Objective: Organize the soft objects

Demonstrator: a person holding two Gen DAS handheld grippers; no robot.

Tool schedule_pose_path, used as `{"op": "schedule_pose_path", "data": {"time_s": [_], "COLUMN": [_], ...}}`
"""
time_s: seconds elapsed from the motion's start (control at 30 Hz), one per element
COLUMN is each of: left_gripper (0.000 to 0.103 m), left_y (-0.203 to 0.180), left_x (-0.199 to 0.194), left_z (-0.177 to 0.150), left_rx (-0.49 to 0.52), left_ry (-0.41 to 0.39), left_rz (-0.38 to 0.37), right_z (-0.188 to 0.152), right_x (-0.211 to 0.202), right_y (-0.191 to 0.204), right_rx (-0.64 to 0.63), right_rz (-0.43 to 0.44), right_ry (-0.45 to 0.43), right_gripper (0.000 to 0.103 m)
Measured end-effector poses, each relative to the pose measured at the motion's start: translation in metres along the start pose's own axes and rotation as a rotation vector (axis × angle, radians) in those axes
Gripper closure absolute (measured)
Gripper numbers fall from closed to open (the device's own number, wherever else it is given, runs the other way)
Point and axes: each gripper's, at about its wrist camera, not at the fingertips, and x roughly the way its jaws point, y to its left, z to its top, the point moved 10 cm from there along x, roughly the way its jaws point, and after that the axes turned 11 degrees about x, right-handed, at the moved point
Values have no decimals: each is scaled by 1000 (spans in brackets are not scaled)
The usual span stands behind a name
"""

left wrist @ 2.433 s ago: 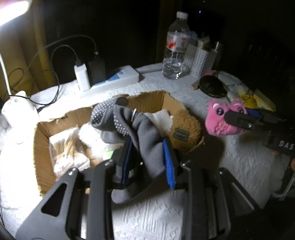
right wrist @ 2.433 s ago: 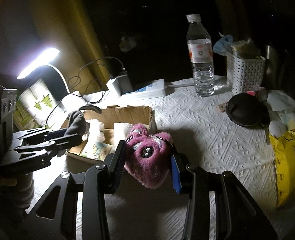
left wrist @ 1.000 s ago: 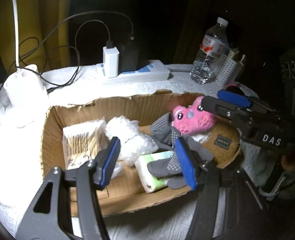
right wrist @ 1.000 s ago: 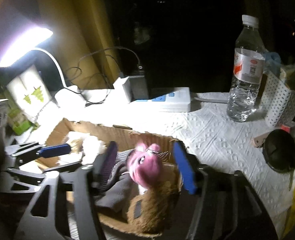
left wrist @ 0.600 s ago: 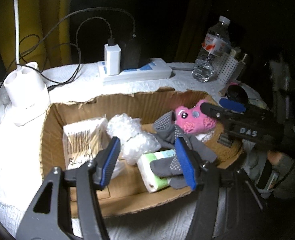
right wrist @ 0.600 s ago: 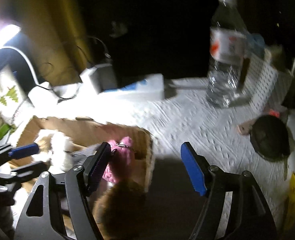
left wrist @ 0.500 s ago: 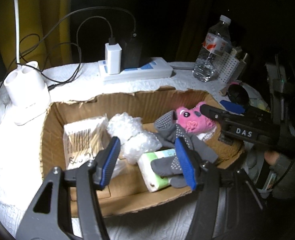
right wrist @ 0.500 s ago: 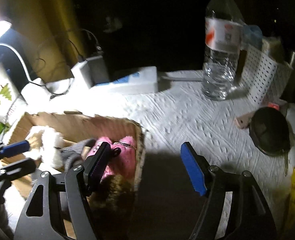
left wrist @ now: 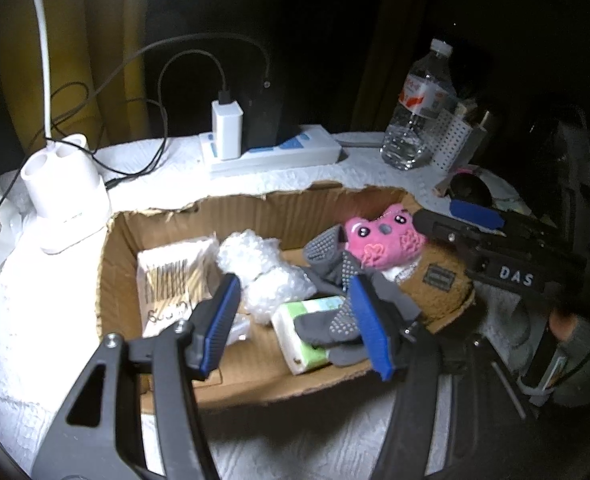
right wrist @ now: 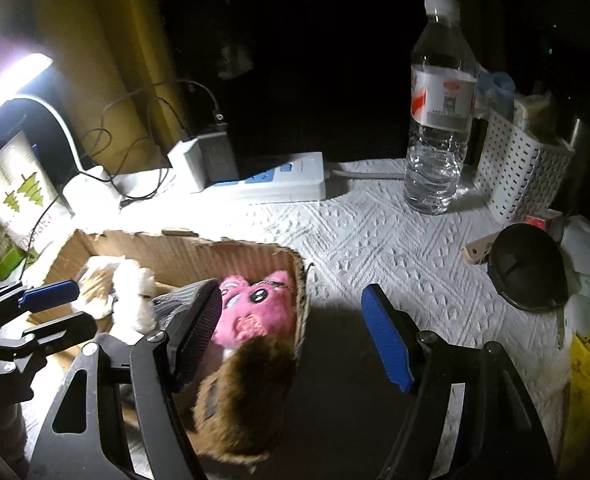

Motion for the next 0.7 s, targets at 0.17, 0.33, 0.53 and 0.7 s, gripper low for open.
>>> {"op": "schedule_pose_path", "data": {"time_s": [0.17, 0.33, 0.53, 0.7], "left_gripper": [44, 43, 38, 34], "left_y": [-2, -4, -6, -8], "left_x": [-15, -33, -56, -75], "left_z": [-2, -5, -8, -14], "left_rx": [0, 5, 10, 6], "left_ry": [-18, -41, -71, -95], "left_rz": [8, 16, 19, 22], "right_z": [-7, -14, -23, -29], "right_x": [-17, -33, -55, -71], "right_y": [9, 20, 34, 44], "right_rx": [-14, -25, -43, -54], "right_rz": [8, 13, 21, 25], "right_ry": [-6, -10, -28, -43], "right_gripper": [28, 28, 28, 28]}}
